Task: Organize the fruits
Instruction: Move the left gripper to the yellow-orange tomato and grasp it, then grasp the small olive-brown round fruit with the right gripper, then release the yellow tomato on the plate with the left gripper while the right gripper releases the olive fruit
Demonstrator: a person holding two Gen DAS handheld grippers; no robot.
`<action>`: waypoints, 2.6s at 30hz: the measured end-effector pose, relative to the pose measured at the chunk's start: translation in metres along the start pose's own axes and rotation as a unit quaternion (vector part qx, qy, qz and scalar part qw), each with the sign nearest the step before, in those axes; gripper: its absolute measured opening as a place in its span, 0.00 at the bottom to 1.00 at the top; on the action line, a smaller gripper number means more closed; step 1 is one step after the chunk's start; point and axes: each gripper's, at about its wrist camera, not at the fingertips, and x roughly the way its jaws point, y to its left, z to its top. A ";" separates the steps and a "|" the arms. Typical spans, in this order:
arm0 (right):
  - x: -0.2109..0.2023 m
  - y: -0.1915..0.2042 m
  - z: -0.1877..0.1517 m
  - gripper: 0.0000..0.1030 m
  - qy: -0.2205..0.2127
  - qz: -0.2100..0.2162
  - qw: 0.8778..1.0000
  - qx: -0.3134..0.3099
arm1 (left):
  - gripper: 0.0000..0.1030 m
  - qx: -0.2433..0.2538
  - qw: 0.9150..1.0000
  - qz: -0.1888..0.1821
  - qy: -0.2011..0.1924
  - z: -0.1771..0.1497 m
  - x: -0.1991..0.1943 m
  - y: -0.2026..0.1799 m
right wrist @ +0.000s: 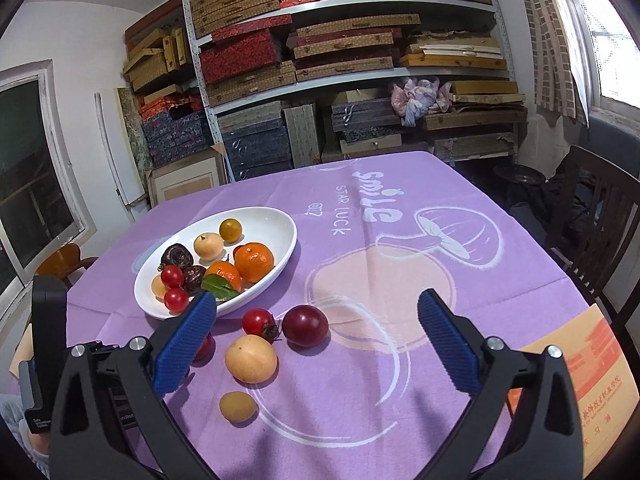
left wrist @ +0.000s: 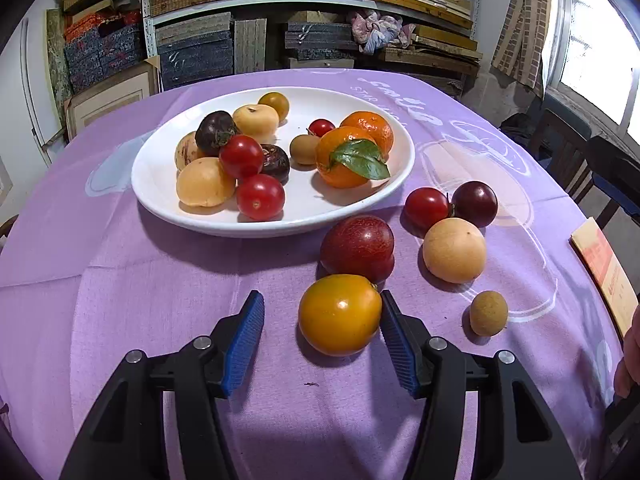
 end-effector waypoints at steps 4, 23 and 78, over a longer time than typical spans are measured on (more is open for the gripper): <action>0.001 0.003 -0.002 0.96 0.001 0.001 1.000 -0.008 | 0.58 -0.005 1.000 -0.002 0.002 0.001 0.001 0.002; 0.007 0.009 -0.008 0.96 0.027 0.012 0.999 -0.030 | 0.37 -0.009 1.000 -0.009 -0.023 -0.003 -0.014 0.012; 0.124 0.110 0.068 0.27 0.142 0.063 0.976 -0.155 | 0.37 -0.045 0.998 0.021 -0.049 0.123 -0.006 0.083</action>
